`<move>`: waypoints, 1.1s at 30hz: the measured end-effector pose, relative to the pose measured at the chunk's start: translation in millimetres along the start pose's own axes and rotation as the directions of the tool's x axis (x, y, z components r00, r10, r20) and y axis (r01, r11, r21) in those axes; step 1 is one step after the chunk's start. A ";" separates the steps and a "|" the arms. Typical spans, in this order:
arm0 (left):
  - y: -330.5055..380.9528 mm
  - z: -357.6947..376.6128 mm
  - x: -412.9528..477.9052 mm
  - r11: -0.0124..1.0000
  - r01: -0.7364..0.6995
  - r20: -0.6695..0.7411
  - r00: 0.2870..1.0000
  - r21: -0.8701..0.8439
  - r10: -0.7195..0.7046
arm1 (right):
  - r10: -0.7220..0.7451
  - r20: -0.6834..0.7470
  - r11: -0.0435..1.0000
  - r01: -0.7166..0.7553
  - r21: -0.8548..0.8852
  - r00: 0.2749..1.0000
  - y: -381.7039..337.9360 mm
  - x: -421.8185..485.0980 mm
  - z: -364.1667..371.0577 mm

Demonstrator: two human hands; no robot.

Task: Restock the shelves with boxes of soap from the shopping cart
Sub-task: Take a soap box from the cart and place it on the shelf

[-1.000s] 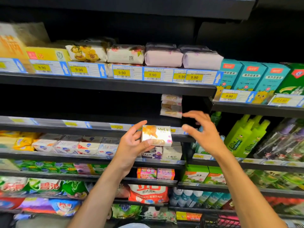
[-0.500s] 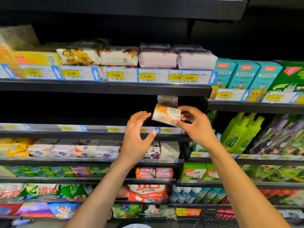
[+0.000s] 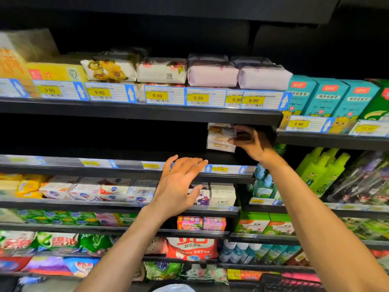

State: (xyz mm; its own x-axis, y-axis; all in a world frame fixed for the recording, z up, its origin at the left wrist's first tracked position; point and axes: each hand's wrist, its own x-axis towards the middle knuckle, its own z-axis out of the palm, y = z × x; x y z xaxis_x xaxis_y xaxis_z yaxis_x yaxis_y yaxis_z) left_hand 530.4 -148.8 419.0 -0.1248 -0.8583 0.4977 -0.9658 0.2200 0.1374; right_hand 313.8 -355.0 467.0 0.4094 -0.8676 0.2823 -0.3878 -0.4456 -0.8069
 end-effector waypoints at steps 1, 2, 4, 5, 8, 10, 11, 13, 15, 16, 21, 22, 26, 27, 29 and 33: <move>0.0 -0.1 -0.4 1.000 -0.001 0.002 1.000 -0.002 0.001 | -0.007 -0.005 1.000 0.007 0.001 1.000 1.1 2.0 -0.3; -0.4 -0.1 -0.7 1.000 -0.002 0.003 1.000 -0.004 0.002 | -0.018 -0.013 1.000 0.018 -0.011 1.000 2.2 3.9 -0.6; -1.5 0.8 -1.2 1.000 -0.008 -0.001 1.000 -0.011 0.008 | -0.030 -0.008 0.999 0.029 -0.029 1.000 5.6 7.3 -0.7; -1.9 1.0 -1.3 1.000 -0.011 0.000 1.000 -0.012 0.011 | -0.027 -0.010 0.999 0.027 -0.024 1.000 6.0 8.3 0.0; -3.0 1.2 -1.9 1.000 -0.013 0.012 1.000 0.000 0.013 | -0.014 -0.052 1.000 0.012 -0.027 0.999 5.8 8.8 2.8; -3.3 0.9 -2.0 1.000 -0.016 0.016 1.000 0.014 0.016 | 0.002 -0.060 1.000 -0.004 -0.028 0.998 5.6 8.2 4.8; -3.2 0.7 -1.9 1.000 -0.018 0.017 1.000 0.018 0.018 | 0.009 -0.060 1.000 -0.010 -0.021 0.998 5.4 7.4 5.5; -2.2 0.0 -1.7 1.000 -0.020 0.024 1.000 0.020 0.019 | 0.023 -0.051 1.000 -0.023 -0.012 0.998 4.8 5.5 6.2; -1.8 -0.7 -1.3 0.999 -0.018 0.047 0.999 0.030 0.017 | 0.036 -0.051 0.999 -0.036 -0.004 0.998 2.3 2.1 5.6; -1.4 -1.5 -0.8 0.999 -0.018 0.055 0.998 0.035 0.016 | 0.049 -0.063 0.999 -0.050 -0.003 0.997 -0.1 -1.2 4.0; 11.0 -7.7 -6.0 0.994 -0.094 -0.029 0.995 0.062 0.096 | 0.099 -0.098 0.994 -0.095 0.046 0.990 4.1 -30.8 -7.5; 15.8 -7.9 -7.6 0.991 -0.128 -0.058 0.990 0.041 0.130 | 0.121 -0.114 0.992 -0.117 0.044 0.986 8.4 -40.7 -11.6; 38.3 -1.5 -7.3 0.969 -0.241 -0.045 0.970 -0.062 0.238 | 0.093 -0.191 0.975 -0.128 -0.179 0.977 22.5 -99.0 -32.7; 45.6 2.9 -7.0 0.961 -0.263 -0.012 0.965 -0.085 0.263 | 0.058 -0.196 0.960 -0.108 -0.257 0.979 27.6 -118.8 -38.5; 64.3 13.6 -8.6 0.944 -0.299 0.070 0.948 -0.137 0.310 | 0.027 -0.199 0.912 -0.106 -0.396 0.980 42.6 -161.0 -48.1; 115.3 45.6 -13.9 0.888 -0.384 0.239 0.864 -0.254 0.443 | 0.091 -0.284 0.768 -0.249 -0.590 0.955 75.3 -259.3 -63.9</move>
State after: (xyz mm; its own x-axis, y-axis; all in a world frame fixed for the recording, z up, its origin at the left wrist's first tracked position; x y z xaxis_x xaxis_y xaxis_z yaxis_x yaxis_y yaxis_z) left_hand 410.3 -132.6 388.9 -0.5896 -0.7552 0.2864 -0.7515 0.6429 0.1479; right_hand 125.7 -177.7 366.1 0.1211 -0.9315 0.3429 -0.8868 -0.2568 -0.3843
